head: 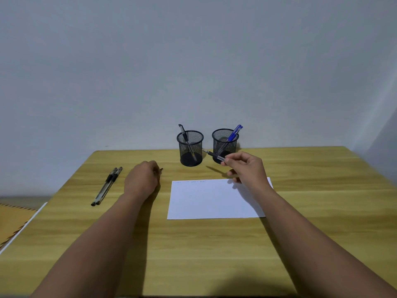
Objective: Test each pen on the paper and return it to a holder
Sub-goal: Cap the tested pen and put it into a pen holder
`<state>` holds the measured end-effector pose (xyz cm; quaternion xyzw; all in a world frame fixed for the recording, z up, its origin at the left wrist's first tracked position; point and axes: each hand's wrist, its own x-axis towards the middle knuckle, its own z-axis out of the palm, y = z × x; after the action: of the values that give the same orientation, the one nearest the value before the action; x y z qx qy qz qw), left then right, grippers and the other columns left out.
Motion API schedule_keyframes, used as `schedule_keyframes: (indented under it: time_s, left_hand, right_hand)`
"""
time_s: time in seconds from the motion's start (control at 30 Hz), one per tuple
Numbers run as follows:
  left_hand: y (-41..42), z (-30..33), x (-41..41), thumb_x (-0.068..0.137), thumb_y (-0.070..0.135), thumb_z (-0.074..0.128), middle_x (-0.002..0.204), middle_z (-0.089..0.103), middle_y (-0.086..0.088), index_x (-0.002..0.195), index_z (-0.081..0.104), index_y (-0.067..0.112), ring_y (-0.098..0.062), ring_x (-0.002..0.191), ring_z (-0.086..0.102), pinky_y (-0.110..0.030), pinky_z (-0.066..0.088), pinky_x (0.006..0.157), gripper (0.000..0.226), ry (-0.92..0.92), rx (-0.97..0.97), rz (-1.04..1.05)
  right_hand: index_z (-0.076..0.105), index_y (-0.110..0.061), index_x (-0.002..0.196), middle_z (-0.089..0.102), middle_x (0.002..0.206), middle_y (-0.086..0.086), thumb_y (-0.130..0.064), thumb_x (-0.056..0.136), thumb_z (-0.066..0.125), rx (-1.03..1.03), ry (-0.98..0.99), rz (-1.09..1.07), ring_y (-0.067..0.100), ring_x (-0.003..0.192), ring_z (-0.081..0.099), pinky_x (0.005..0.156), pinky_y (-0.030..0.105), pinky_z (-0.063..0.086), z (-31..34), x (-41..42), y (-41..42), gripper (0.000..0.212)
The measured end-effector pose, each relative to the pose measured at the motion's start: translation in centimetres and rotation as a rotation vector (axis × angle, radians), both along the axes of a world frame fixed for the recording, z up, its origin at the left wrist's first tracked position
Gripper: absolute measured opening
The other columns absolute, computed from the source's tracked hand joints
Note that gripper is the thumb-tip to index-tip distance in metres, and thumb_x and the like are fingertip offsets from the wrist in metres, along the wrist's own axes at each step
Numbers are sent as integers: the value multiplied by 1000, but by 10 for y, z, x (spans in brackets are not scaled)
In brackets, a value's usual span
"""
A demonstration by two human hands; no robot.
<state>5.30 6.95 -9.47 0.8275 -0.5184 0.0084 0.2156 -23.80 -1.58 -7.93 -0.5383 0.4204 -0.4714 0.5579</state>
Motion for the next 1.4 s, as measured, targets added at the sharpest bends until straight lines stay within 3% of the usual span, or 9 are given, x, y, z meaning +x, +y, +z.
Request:
schedule_keyframes:
  time_s: [0.2, 0.37, 0.47, 0.7, 0.9, 1.1, 1.17, 1.3, 1.4]
  left_hand:
    - [15, 2, 4, 98, 11, 59, 114, 72, -8, 122, 69, 11, -29, 104, 64, -42, 54, 88, 27, 67, -92, -47]
    - [28, 16, -4, 97, 9, 62, 107, 70, -4, 111, 75, 14, -25, 98, 65, -39, 53, 85, 20, 103, -194, -175]
    - [34, 30, -15, 95, 8, 66, 102, 73, 1, 107, 76, 15, -19, 95, 66, -36, 54, 85, 17, 153, -250, -263]
    - [43, 54, -40, 94, 9, 68, 99, 76, 2, 105, 77, 15, -17, 92, 70, -37, 56, 87, 15, 174, -263, -394]
    - [53, 68, -46, 95, 9, 68, 99, 76, 3, 105, 77, 15, -16, 92, 69, -39, 56, 87, 15, 149, -288, -412]
    - [64, 83, -51, 95, 10, 67, 98, 75, 5, 105, 77, 16, -14, 91, 67, -37, 55, 86, 16, 121, -298, -417]
    - [68, 87, -53, 95, 9, 67, 98, 75, 5, 106, 77, 16, -15, 91, 67, -37, 55, 86, 16, 118, -302, -415]
    - [76, 95, -60, 95, 10, 68, 100, 76, 4, 106, 78, 15, -14, 93, 69, -35, 55, 87, 16, 142, -301, -431]
    - [78, 102, -67, 94, 10, 68, 96, 76, 4, 104, 78, 16, -13, 89, 68, -32, 54, 85, 15, 171, -253, -453]
  right_hand:
    - [81, -4, 112, 81, 99, 14, -4, 99, 75, -110, 128, 26, 9, 56, 65, 47, 18, 51, -1, 4, 9, 14]
    - [84, -11, 102, 74, 96, 4, -6, 96, 78, -218, 231, 55, 1, 52, 63, 50, 17, 49, 6, 10, 19, 10]
    - [82, -18, 93, 78, 98, 11, -9, 95, 80, -266, 252, 91, -3, 54, 62, 51, 14, 47, 12, 16, 27, 9]
    - [86, -15, 100, 80, 101, -2, -16, 94, 82, -299, 308, 120, 12, 91, 70, 88, 36, 58, 18, 27, 41, 7]
    - [85, -16, 96, 79, 91, -9, -14, 93, 82, -332, 318, 111, 0, 78, 67, 79, 27, 52, 29, 23, 48, 5]
    - [83, -19, 90, 78, 89, -10, -12, 93, 81, -362, 292, 80, 7, 81, 69, 90, 40, 61, 45, 17, 60, 8]
    - [83, -19, 90, 77, 86, -10, -11, 92, 82, -372, 279, 68, 6, 77, 67, 85, 38, 61, 50, 15, 61, 8]
    - [81, -21, 89, 74, 80, -12, -10, 93, 81, -373, 309, 108, -9, 61, 63, 70, 22, 50, 58, 16, 70, 11]
    - [80, -23, 84, 74, 78, -8, -10, 93, 81, -335, 290, 122, -4, 52, 60, 57, 20, 49, 63, 17, 77, 16]
